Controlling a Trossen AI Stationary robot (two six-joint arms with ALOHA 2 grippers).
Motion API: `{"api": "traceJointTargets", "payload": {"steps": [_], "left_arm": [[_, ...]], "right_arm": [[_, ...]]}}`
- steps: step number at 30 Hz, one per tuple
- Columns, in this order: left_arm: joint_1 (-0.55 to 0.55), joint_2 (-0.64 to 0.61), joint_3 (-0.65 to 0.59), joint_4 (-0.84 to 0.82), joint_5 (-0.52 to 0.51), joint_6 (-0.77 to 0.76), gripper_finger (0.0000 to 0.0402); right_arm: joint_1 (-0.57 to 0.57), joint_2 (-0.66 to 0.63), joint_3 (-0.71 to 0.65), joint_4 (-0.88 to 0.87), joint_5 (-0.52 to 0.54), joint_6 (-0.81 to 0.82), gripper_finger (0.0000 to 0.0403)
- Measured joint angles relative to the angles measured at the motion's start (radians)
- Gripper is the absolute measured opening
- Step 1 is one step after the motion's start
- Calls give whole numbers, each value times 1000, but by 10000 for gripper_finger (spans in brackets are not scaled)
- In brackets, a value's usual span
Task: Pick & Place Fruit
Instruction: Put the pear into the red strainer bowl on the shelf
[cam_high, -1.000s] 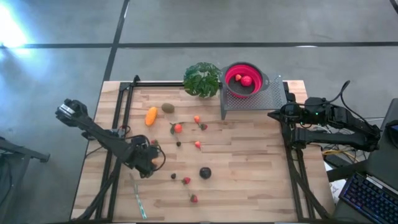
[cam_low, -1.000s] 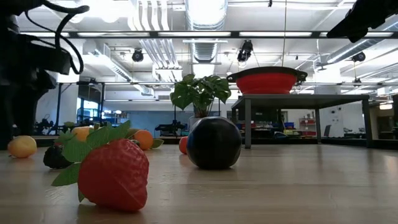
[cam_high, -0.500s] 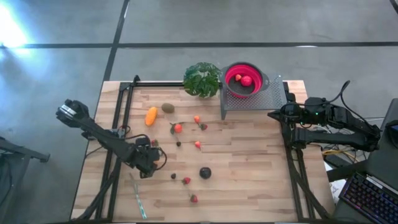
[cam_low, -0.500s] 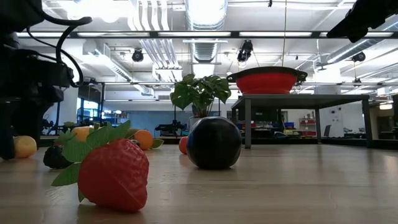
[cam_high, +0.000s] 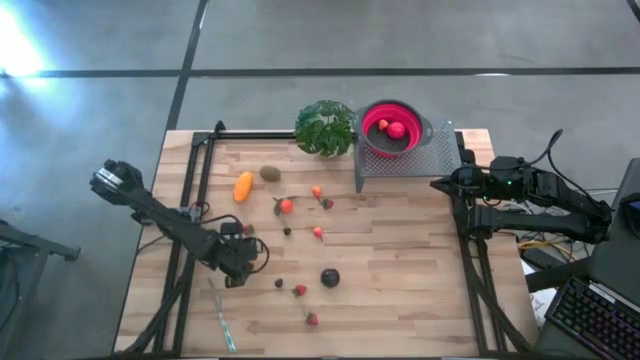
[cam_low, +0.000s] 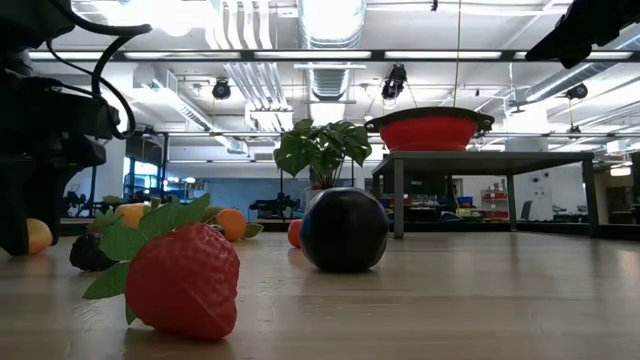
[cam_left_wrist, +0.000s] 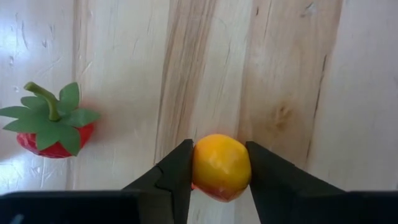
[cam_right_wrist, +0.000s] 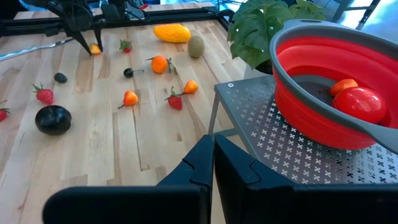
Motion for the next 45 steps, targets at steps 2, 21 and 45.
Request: {"api": "traceJointTargets", "payload": {"steps": [2,21,45], "left_arm": [[0,0,0,0,0,-3,136],[0,-107,106,199,-342,97,140],[352,44,-65,1726,-43,533,137]], "right_arm": [[0,0,0,0,0,0,8],[0,10,0,7,-17,2,8],[157,345,-58,471,-192,-45,24]]}}
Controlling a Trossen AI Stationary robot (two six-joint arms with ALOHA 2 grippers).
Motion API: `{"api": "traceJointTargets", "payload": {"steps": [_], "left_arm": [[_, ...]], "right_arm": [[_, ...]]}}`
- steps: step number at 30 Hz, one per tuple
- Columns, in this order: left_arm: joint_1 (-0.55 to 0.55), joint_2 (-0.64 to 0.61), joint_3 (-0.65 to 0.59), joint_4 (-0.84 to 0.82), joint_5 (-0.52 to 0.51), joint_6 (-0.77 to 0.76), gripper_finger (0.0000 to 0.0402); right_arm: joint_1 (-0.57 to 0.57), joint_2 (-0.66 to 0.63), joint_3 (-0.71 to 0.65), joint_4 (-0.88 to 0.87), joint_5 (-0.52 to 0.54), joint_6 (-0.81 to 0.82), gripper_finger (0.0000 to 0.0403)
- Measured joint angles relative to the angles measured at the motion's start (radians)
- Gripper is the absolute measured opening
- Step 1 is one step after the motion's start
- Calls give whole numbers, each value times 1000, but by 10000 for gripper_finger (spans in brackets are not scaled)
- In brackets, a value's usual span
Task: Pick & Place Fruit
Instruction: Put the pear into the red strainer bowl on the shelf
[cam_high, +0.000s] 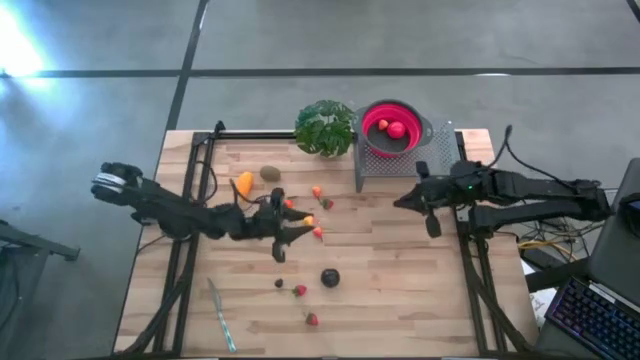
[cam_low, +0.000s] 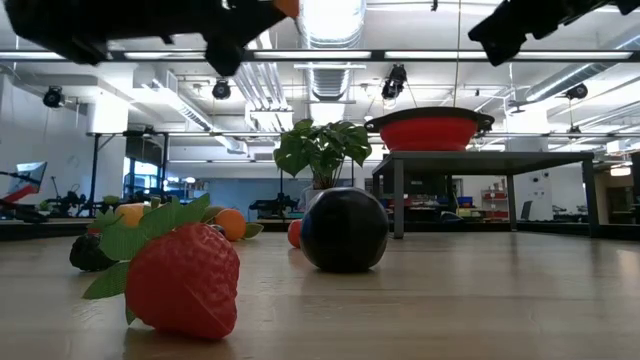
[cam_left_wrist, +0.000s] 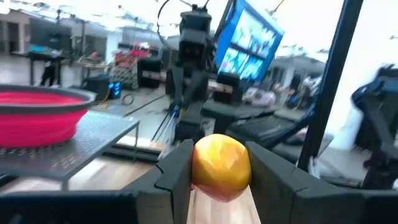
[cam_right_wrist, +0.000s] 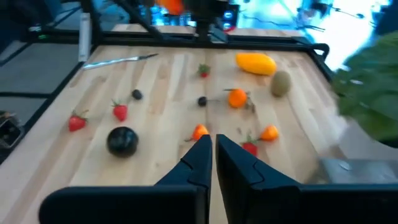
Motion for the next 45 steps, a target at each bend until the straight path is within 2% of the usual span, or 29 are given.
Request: {"api": "traceJointTargets", "payload": {"steps": [6,14,21,25,31,45], "left_arm": [[59,141,44,197,110,27,138],[97,285,157,262,198,35,138],[99,366,270,264,316,35,138],[101,381,299,260,323,45,138],[113,382,314,239,323,62,138],[113,382,339,204,323,141,138]], "right_arm": [[94,64,-9,110,91,4,54],[179,149,-23,293,164,-41,112],[192,233,-24,392,177,-85,155],[193,264,-24,428,174,-102,169],[205,308,-23,505,171,-129,175],[205,411,44,562,166,-152,131]]}}
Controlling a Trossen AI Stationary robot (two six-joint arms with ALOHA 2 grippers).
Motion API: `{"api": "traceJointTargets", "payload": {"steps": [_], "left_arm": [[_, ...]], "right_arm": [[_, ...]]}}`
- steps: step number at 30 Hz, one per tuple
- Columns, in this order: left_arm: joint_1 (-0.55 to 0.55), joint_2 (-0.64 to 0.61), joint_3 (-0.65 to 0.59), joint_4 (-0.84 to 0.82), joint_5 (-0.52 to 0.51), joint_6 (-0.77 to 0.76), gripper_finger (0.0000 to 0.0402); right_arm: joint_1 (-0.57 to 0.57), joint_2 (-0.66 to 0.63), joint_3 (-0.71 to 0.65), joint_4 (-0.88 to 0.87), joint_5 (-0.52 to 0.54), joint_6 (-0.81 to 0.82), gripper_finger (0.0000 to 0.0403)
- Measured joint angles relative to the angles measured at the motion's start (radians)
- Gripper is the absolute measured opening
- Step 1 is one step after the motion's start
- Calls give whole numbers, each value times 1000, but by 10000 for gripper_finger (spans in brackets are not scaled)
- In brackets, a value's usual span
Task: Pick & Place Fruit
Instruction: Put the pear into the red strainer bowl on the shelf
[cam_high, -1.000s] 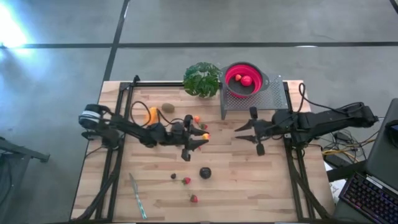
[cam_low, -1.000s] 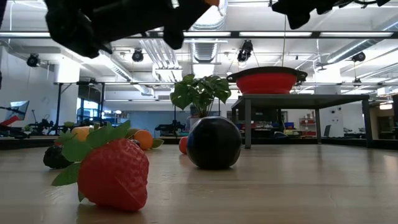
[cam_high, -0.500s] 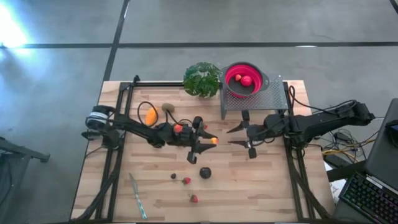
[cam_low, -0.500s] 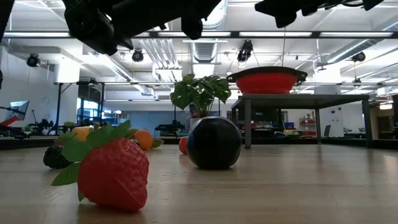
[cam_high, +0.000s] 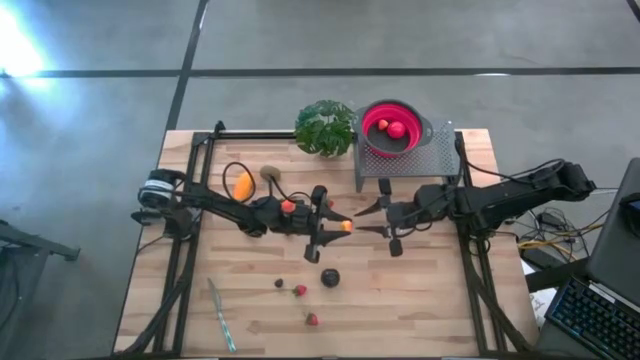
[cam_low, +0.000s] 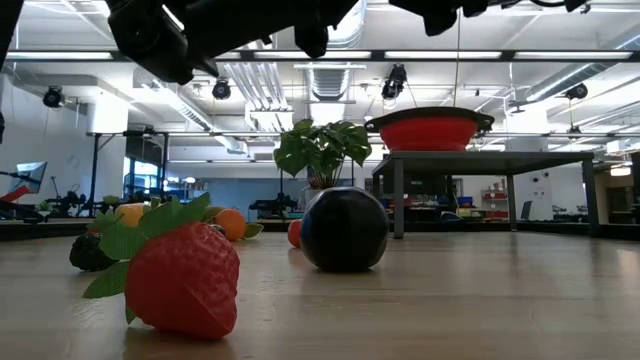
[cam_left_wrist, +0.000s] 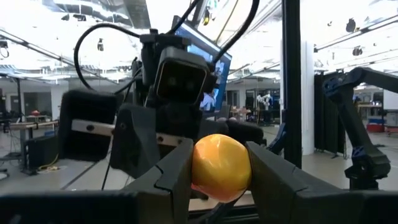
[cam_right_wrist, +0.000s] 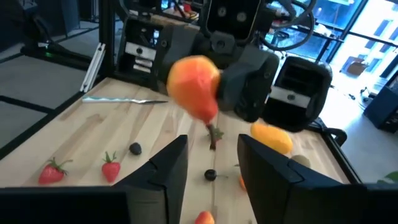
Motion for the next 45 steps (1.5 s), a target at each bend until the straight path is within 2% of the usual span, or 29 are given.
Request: {"api": "traceJointTargets", "payload": {"steps": [6,18,23,35,41,45], "left_arm": [[3,0,6,-2,0,22,138],[19,0,72,-80,8,43,138],[19,0,74,-85,10,43,138],[19,0,74,-86,11,43,138],[19,0,74,-90,10,38,141],[19,0,74,-90,9,-33,156]], "right_arm": [[0,-3,11,3,-3,-2,123],[0,-3,11,2,-3,-10,139],[0,-3,11,1,-2,-16,112],[-2,-3,11,0,1,-39,14],[-2,-3,10,-2,1,-39,10],[-2,-3,10,-5,0,-39,9]]}}
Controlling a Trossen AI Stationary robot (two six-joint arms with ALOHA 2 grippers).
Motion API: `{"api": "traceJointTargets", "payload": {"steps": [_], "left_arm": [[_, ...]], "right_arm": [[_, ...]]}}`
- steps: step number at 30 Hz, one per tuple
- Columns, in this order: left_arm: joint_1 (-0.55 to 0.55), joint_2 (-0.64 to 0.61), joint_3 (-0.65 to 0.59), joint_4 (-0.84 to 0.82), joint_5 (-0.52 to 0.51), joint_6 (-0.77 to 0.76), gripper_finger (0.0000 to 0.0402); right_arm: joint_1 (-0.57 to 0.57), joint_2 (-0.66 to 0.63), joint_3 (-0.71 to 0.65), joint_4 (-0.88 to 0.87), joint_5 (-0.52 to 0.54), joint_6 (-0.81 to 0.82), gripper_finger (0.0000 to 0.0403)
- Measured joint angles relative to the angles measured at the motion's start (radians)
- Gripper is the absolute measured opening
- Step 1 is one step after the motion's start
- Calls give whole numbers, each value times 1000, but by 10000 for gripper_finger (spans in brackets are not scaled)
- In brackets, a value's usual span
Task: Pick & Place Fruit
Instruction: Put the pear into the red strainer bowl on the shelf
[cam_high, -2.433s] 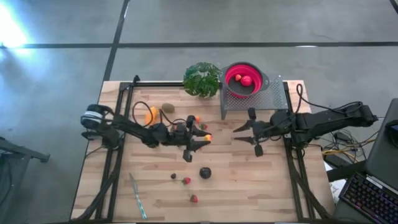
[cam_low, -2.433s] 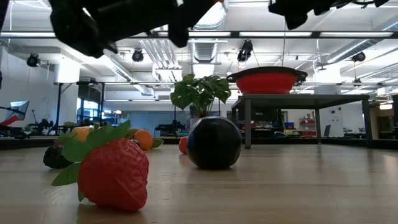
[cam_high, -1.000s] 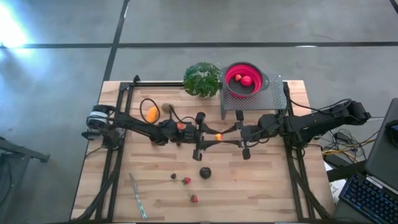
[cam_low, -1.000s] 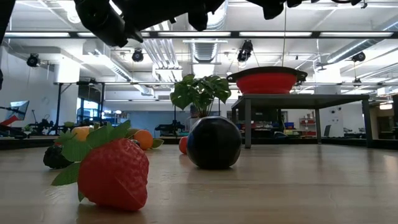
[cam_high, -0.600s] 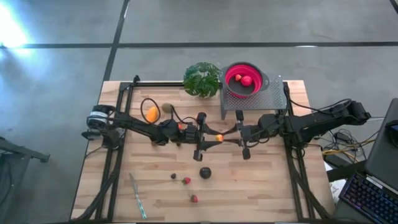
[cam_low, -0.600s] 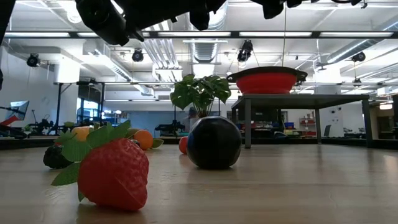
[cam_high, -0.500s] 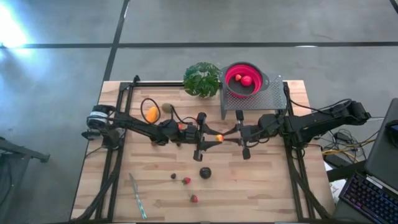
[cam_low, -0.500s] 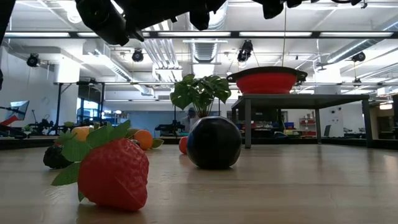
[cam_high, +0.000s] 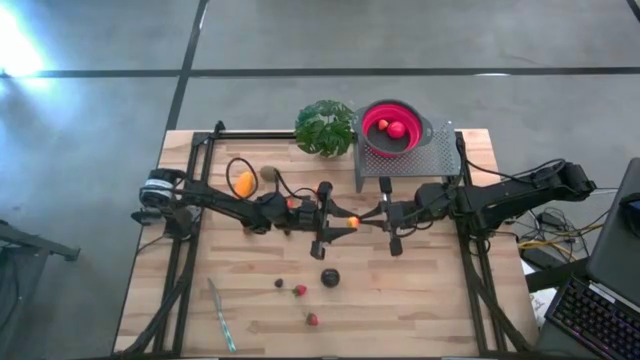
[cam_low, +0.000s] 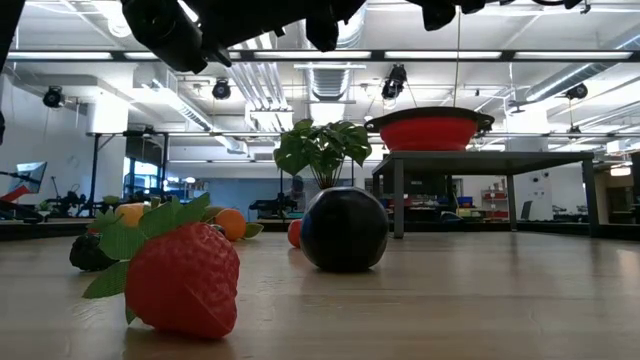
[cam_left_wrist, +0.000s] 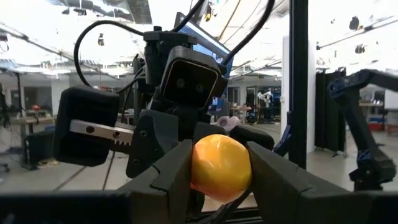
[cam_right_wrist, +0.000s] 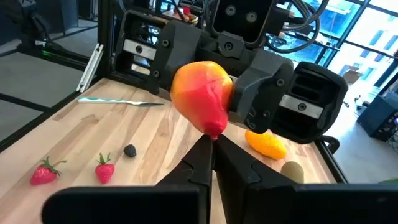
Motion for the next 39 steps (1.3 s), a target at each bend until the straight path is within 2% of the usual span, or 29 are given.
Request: {"api": "traceJointTargets", "payload": {"steps": [7,12,19,25,29,33,39], "left_arm": [[0,0,0,-8,14,-6,236],[1,0,0,-36,14,75,286],[1,0,-2,-70,-30,134,291],[3,0,-2,-151,-57,124,293],[3,0,-2,-189,-57,98,290],[2,0,-3,-208,-57,54,290],[2,0,-3,-219,-57,43,289]], "right_arm": [[0,-1,0,-4,-2,5,9],[0,-32,10,-72,1,31,8],[0,-93,126,-316,81,60,8],[-26,-89,318,-635,241,65,8],[-112,-50,463,-845,290,86,8],[-249,-4,586,-1009,292,98,8],[-490,87,723,-1183,223,112,8]]}}
